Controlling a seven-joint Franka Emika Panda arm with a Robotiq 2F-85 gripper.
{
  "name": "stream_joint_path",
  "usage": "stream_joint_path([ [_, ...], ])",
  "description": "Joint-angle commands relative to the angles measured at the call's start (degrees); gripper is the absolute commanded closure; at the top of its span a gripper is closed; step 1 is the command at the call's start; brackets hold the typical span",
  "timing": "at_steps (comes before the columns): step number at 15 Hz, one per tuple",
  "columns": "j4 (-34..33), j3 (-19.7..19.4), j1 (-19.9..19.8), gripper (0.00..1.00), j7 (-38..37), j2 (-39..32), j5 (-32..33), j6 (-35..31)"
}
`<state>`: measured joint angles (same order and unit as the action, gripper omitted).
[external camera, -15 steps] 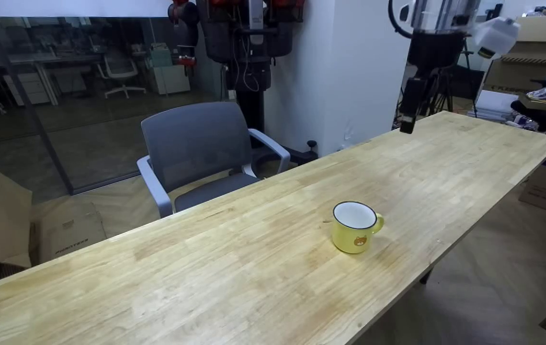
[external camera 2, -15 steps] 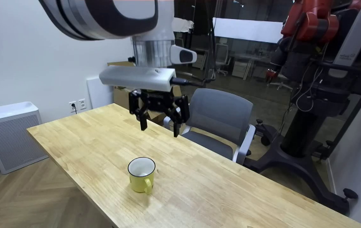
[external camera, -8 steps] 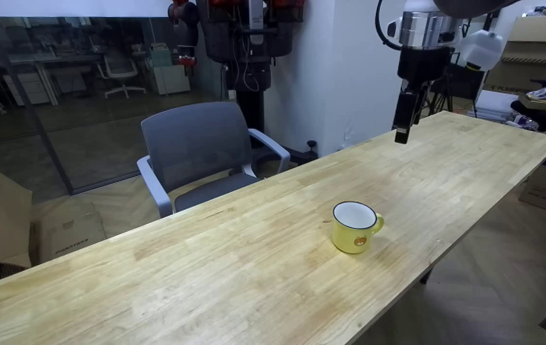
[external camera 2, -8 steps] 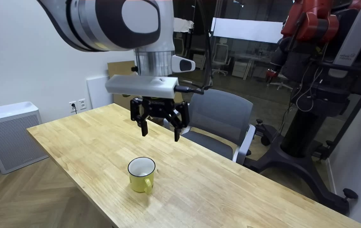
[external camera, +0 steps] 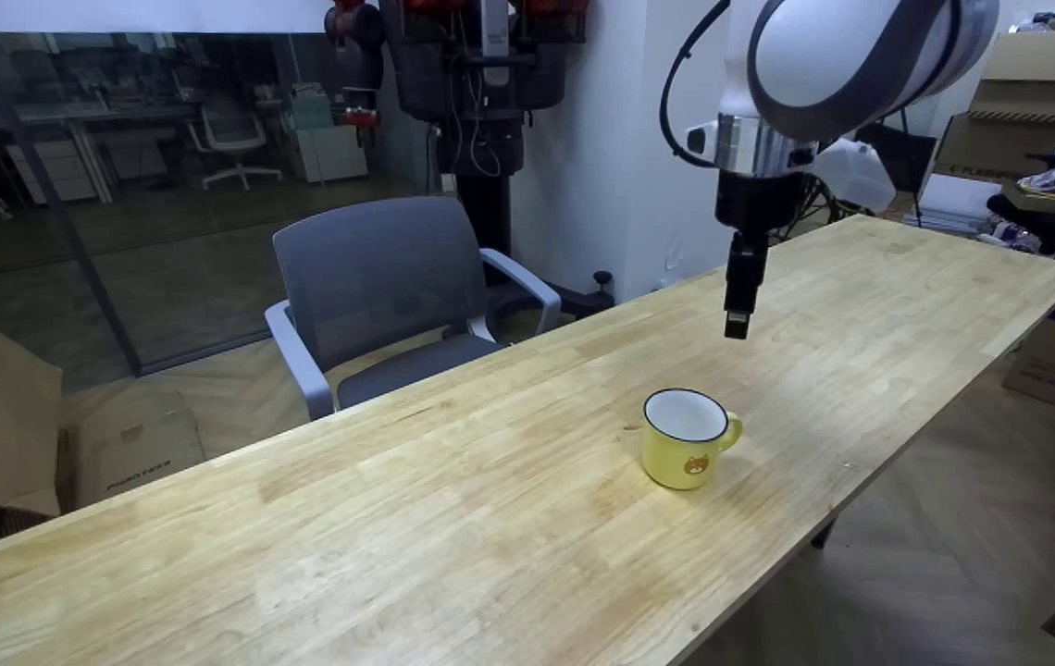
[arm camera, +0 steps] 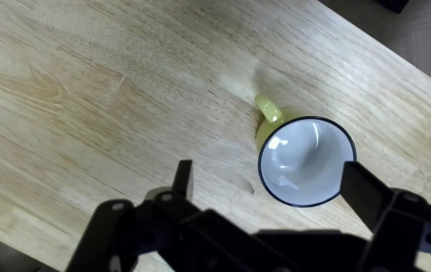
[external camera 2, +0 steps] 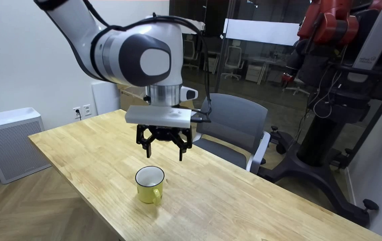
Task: Move the cup from right to left.
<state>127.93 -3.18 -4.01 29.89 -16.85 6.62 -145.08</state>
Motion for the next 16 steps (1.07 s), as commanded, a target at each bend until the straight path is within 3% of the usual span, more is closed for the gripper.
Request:
stream_joint_path([
  [1, -7.0, 1.7, -1.9, 0.00, 3.1, -7.8, 1.6, 2.6],
  [10, -18.7, 2.4, -0.9, 0.00, 2.9, -20.5, 7.4, 8.6],
  [11, -14.9, 3.0, -1.9, 0.00, 2.9, -18.0, 6.5, 6.6],
  [16, -15.6, 3.0, -1.6, 0.00, 1.7, -19.5, 6.6, 5.4],
])
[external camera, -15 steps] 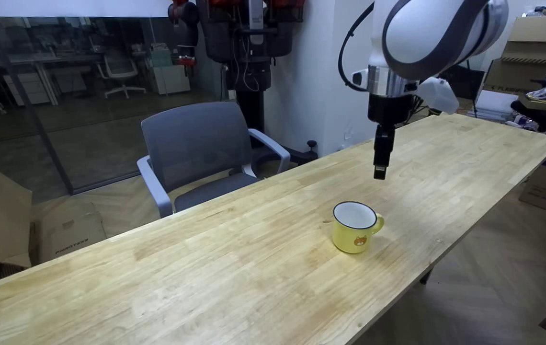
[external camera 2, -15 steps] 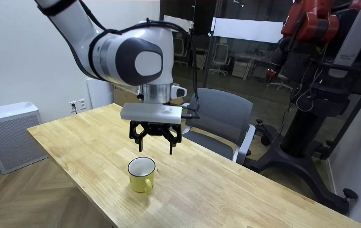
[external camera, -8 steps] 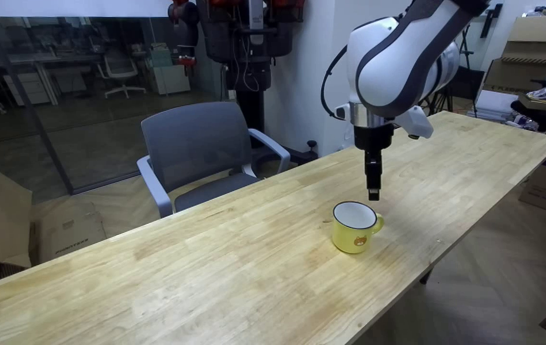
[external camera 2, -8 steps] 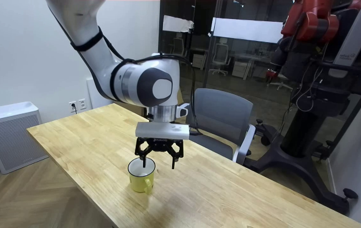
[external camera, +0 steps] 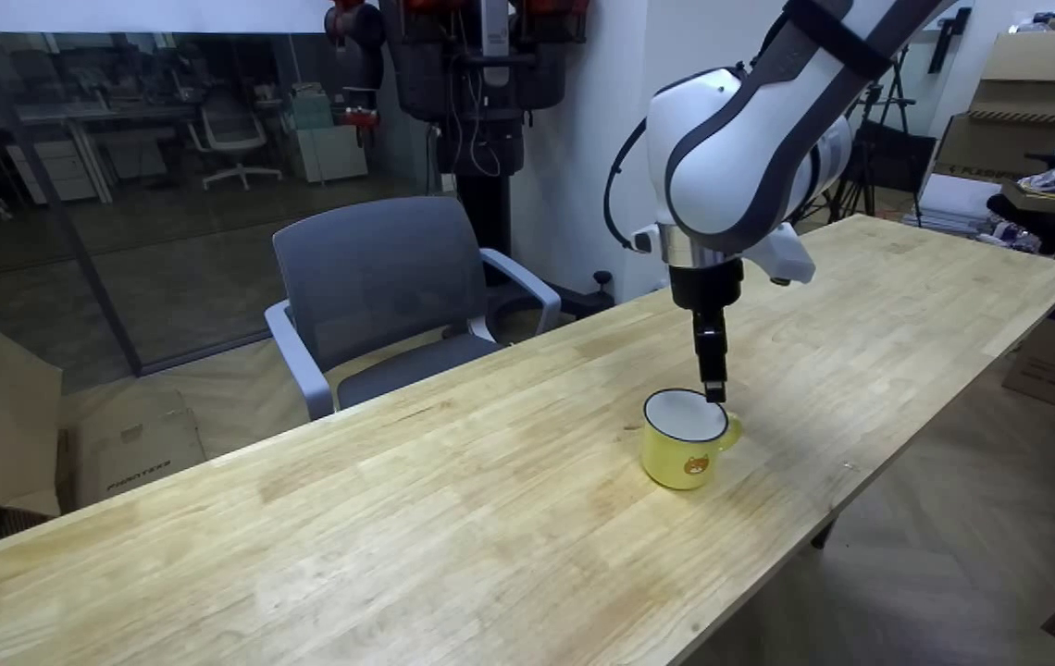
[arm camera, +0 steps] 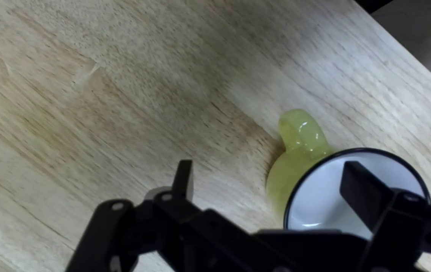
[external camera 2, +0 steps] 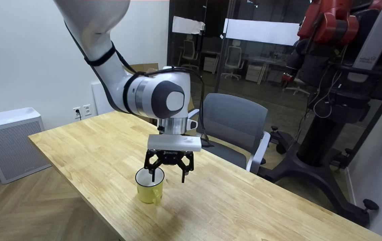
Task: Move the cup from right to left.
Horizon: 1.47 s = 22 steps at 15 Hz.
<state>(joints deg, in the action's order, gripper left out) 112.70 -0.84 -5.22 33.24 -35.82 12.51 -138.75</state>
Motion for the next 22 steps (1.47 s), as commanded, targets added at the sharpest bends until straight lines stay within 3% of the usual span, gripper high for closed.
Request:
stream_joint_path([
  [1, -0.7, 0.7, -0.3, 0.00, -2.7, -1.0, 0.4, -1.8],
  [7, -3.4, 1.0, 0.6, 0.00, -8.4, -5.7, -0.1, -9.4],
  [8, -3.6, 1.1, 0.6, 0.08, -8.9, -6.3, -0.2, -10.2],
  [9, -3.7, 1.2, 0.6, 0.27, -9.4, -6.7, -0.3, -10.9],
  [16, -2.8, 1.9, 0.9, 0.77, -9.8, -6.4, 0.3, -12.1],
  [19, -2.0, 2.1, 1.2, 0.96, -9.6, -5.8, 0.6, -12.7],
  [22, -1.8, 2.1, 1.6, 1.00, -9.3, -5.5, 1.1, -12.3],
])
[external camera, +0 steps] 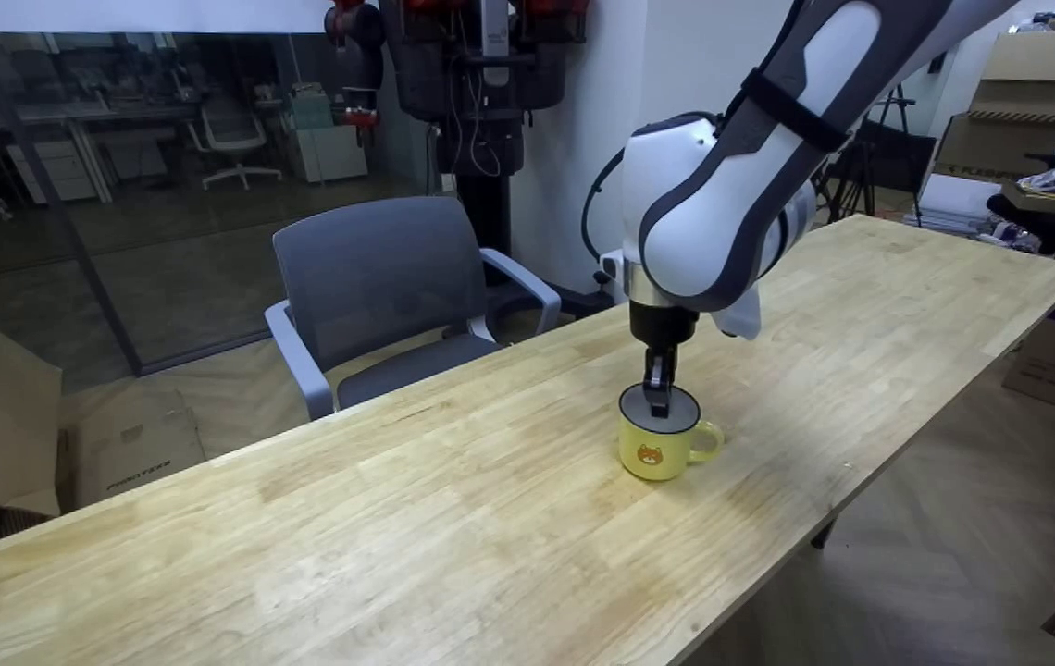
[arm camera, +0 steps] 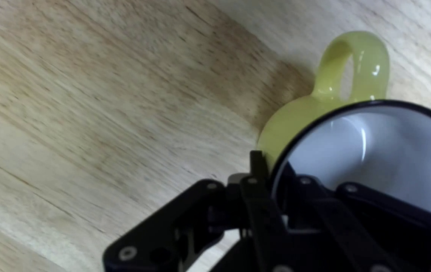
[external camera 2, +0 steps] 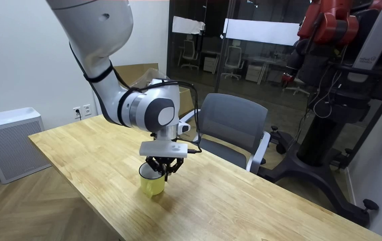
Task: Move the cup from right to left.
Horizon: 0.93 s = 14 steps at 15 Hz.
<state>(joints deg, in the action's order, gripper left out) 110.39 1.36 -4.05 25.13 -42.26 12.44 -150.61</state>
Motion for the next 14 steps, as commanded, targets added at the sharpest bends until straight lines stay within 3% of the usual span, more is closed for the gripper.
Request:
stream_joint_path([
  [1, 0.2, 0.5, 0.2, 0.98, 1.1, 0.9, 1.8, 2.0],
  [2, -0.2, 0.5, -0.3, 0.90, 0.3, -0.1, 0.9, 0.3],
  [6, -0.2, 0.7, -0.2, 0.90, 0.9, 0.0, 1.5, 0.8],
  [7, -0.2, 0.7, -0.2, 0.98, 1.0, 0.0, 1.5, 0.8],
  [14, -5.2, 1.9, -5.4, 0.98, -4.5, 0.0, -10.6, 2.7],
])
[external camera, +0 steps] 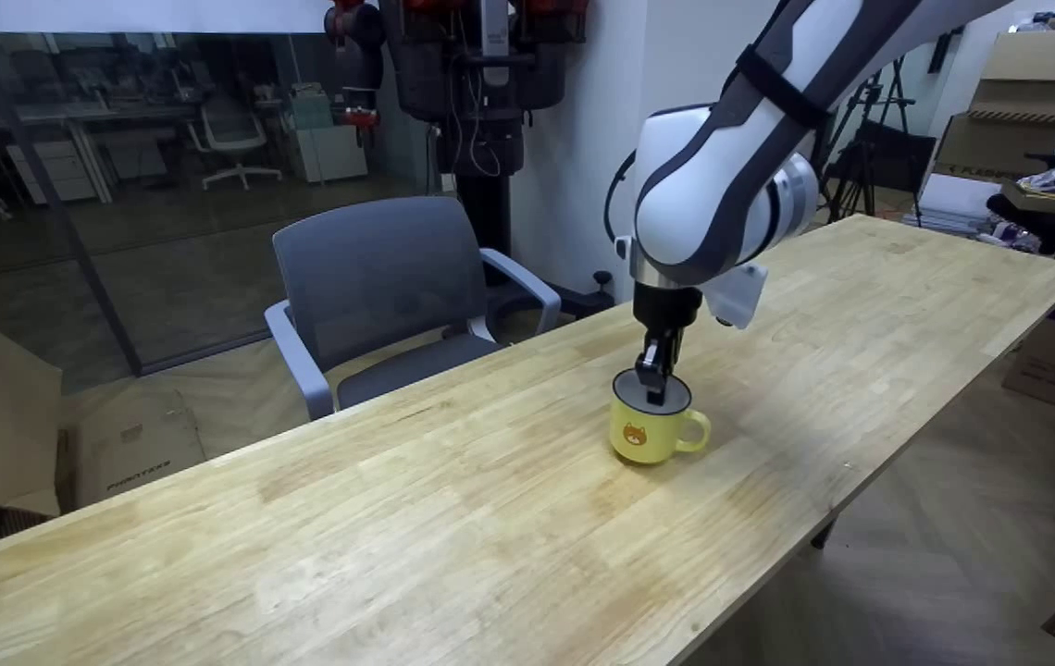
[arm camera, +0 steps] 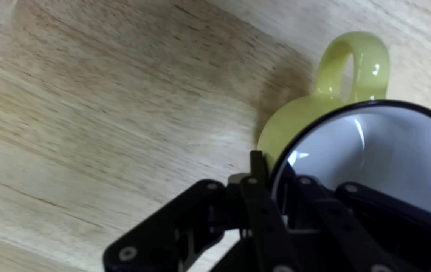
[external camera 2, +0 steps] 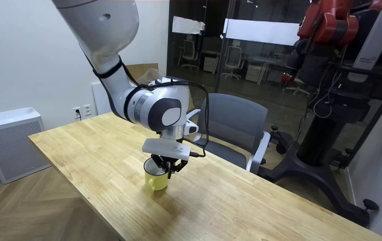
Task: Move the cup from right to left.
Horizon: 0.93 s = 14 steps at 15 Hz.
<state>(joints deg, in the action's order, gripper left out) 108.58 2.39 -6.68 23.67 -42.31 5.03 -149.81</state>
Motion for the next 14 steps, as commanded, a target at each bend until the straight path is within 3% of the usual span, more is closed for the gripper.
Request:
stream_joint_path([
  [1, -4.2, 0.6, -3.5, 0.98, -3.6, 0.1, -4.5, 1.9],
  [6, -8.1, -2.6, -5.8, 0.98, -9.6, -0.5, -8.0, 2.1],
  [14, -10.8, -11.5, -3.0, 0.98, -27.7, -2.9, -7.4, 9.3],
])
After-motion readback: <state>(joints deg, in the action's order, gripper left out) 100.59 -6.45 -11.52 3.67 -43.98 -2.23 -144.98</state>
